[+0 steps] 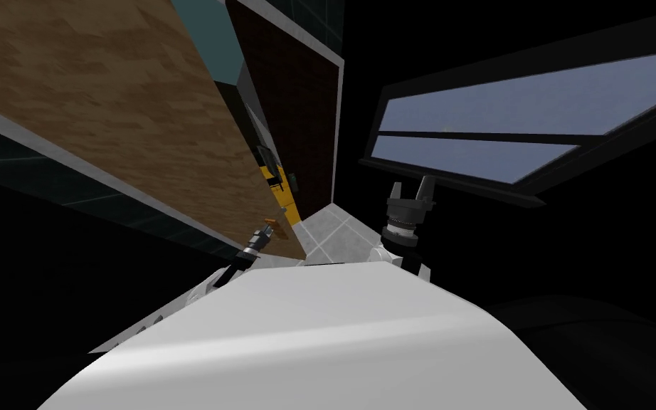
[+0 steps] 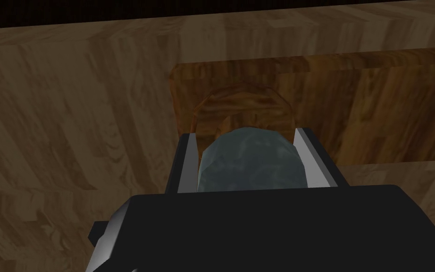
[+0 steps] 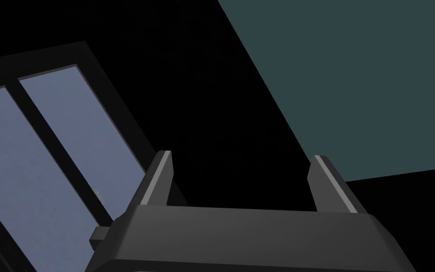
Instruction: Pull the door open
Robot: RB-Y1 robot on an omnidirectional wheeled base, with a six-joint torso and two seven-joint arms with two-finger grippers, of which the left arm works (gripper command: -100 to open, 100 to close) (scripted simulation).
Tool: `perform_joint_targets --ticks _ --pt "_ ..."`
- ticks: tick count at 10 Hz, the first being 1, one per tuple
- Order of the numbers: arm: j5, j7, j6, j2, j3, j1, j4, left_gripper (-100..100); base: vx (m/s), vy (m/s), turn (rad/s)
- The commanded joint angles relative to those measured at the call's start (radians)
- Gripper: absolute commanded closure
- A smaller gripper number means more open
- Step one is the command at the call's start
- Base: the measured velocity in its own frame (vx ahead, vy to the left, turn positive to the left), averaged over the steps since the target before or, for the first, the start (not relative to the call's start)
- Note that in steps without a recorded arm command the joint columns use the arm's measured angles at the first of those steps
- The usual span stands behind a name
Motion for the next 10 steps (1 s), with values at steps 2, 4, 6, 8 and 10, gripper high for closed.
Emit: perform_joint_targets --ticks 2,4,6,8,10 --pt "0.001 0.018 -0.039 0.026 -0.008 0.014 0.008 100 -0.200 0.096 -0.114" --pt "0.000 0.018 -0.042 0.028 -0.011 0.017 0.008 100 -0.139 0.063 -0.057" --pt "-0.003 0.028 -0.063 0.040 -0.019 0.022 0.018 100 -0.123 0.081 -0.126" --pt "-0.004 0.036 -0.080 0.050 -0.023 0.023 0.025 100 -0.147 0.080 -0.109" --pt "-0.006 0.045 -0.100 0.061 -0.028 0.025 0.034 100 -0.166 0.075 -0.123"
